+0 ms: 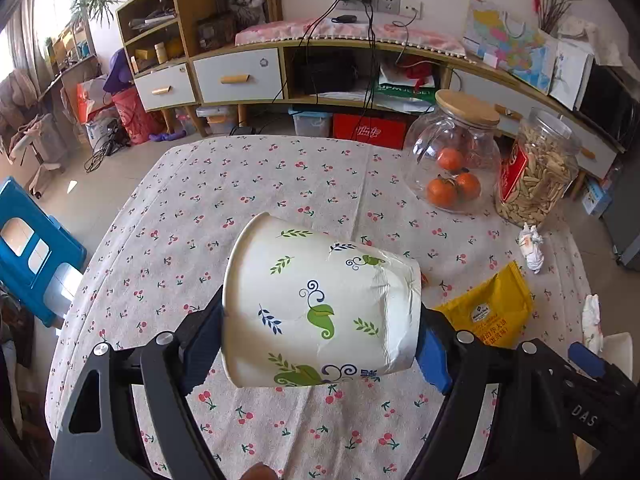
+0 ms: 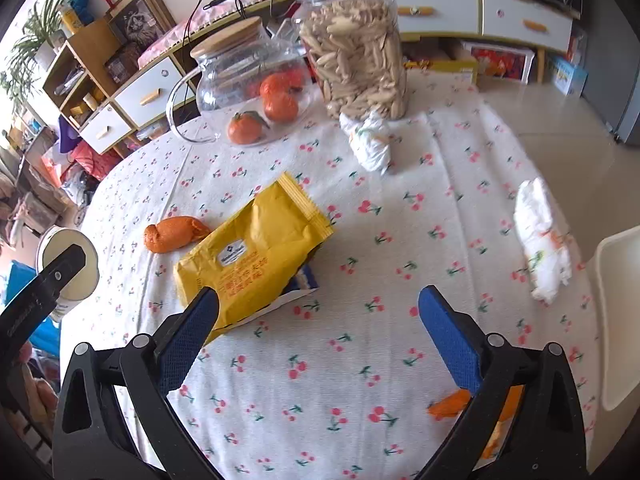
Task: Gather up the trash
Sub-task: 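Grasp the yellow snack bag with the right gripper while the left gripper holds the cup, then release the yellow bag into the bin from the right gripper while left carries cup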
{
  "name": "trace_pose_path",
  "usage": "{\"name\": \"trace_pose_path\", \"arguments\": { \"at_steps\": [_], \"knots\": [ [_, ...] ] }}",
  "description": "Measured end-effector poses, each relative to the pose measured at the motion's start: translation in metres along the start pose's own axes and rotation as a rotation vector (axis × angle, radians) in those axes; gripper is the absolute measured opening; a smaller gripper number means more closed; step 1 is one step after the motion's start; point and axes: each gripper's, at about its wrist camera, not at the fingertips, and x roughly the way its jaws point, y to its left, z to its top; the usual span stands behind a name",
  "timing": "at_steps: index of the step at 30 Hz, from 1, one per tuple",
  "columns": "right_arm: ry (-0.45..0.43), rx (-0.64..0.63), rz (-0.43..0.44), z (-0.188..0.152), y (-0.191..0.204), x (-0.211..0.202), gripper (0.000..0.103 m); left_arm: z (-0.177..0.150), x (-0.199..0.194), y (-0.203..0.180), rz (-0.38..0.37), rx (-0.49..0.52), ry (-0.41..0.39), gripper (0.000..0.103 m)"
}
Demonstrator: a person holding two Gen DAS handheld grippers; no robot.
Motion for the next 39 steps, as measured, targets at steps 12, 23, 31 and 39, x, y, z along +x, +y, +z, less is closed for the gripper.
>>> {"name": "trace_pose_path", "arguments": {
  "at_steps": [12,23,31,39],
  "knots": [
    [0.111,0.142,0.099,0.009,0.022,0.043,0.034,0.000,-0.003,0.025,-0.011,-0.055,0.014,0.080],
    [-0.022,0.021,0.155,0.012,0.038,-0.002,0.003,0.003,-0.015,0.038,-0.009,-0.106,-0.017,0.080],
    [-0.127,-0.088,0.147,0.018,0.047,-0.040,0.000,0.004,-0.030,0.040,-0.024,-0.116,-0.052,0.080],
    [-0.226,-0.164,0.108,0.014,0.049,-0.072,0.000,0.001,-0.047,0.037,-0.048,-0.131,-0.082,0.079]
  ]
}}
